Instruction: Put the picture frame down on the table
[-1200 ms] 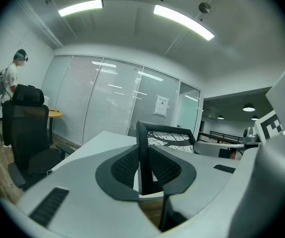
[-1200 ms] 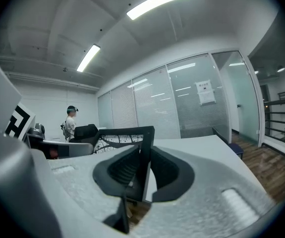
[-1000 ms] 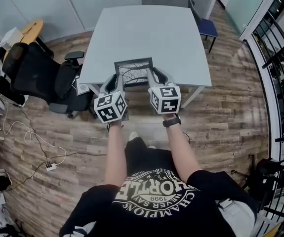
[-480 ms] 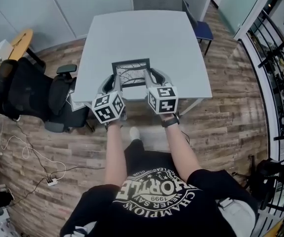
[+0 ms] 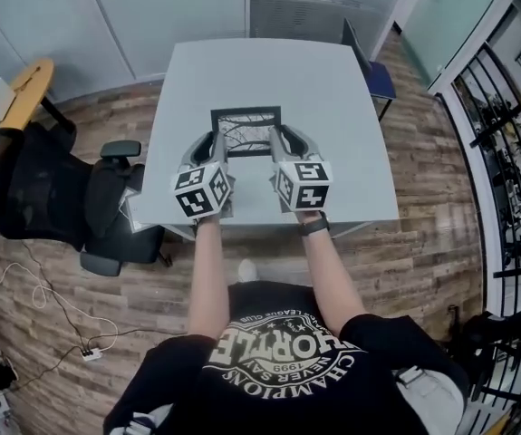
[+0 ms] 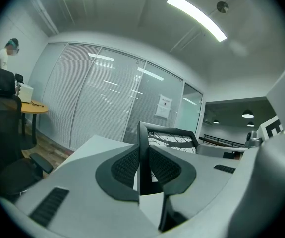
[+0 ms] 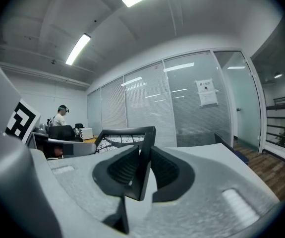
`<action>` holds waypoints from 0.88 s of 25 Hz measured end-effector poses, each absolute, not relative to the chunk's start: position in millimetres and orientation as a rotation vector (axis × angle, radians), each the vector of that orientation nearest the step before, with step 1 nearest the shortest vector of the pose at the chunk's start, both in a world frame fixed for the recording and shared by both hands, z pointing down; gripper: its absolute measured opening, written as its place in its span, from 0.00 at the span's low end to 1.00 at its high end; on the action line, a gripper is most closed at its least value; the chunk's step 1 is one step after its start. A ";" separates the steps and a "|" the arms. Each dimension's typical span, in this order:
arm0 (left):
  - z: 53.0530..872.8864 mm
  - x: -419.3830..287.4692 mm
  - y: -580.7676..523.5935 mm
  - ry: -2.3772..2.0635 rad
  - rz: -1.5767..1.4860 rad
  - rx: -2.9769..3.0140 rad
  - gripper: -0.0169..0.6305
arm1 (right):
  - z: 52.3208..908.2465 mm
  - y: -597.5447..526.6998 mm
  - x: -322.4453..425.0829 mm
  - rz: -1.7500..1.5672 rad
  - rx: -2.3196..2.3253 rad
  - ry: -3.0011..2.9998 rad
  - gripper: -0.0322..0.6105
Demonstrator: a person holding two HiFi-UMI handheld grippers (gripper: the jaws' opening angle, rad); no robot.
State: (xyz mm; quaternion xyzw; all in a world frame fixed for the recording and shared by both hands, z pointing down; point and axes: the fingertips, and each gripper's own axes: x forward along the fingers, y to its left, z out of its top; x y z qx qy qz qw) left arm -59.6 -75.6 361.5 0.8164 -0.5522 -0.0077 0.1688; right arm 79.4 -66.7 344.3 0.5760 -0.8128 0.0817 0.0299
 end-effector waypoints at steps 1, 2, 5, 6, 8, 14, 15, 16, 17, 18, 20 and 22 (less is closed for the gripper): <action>362.1 -68.3 -85.3 -1.573 -0.022 2.318 0.13 | 345.0 -77.1 70.6 0.252 1.773 -2.507 0.16; 363.3 -77.3 -94.2 -1.576 -0.022 2.313 0.13 | 346.4 -86.8 61.7 0.253 1.768 -2.507 0.16; 371.2 -100.5 -115.7 -1.578 -0.021 2.294 0.13 | 352.4 -109.0 38.5 0.256 1.747 -2.509 0.16; 374.9 -107.5 -122.2 -1.578 -0.022 2.287 0.13 | 355.1 -115.1 31.7 0.260 1.741 -2.511 0.16; 383.6 -120.5 -135.3 -1.581 -0.018 2.270 0.13 | 363.1 -127.8 18.8 0.281 1.729 -2.513 0.16; 408.5 -130.2 -169.0 -1.568 0.020 2.224 0.13 | 390.4 -166.2 9.6 0.373 1.687 -2.490 0.16; 412.0 -131.4 -174.7 -1.570 0.024 2.216 0.13 | 393.9 -173.4 8.3 0.380 1.680 -2.488 0.16; 416.2 -133.1 -180.6 -1.573 0.027 2.206 0.13 | 397.9 -180.8 6.6 0.388 1.671 -2.487 0.16; 420.9 -135.4 -187.3 -1.576 0.030 2.196 0.13 | 402.5 -188.8 4.4 0.397 1.662 -2.487 0.16; 425.9 -138.3 -195.0 -1.580 0.033 2.184 0.13 | 407.5 -197.5 1.6 0.407 1.652 -2.485 0.16; 435.6 -145.7 -212.4 -1.587 0.042 2.159 0.13 | 417.3 -215.6 -6.1 0.425 1.629 -2.481 0.16; 445.4 -152.5 -228.9 -1.590 0.053 2.136 0.13 | 427.3 -232.9 -12.8 0.444 1.605 -2.479 0.16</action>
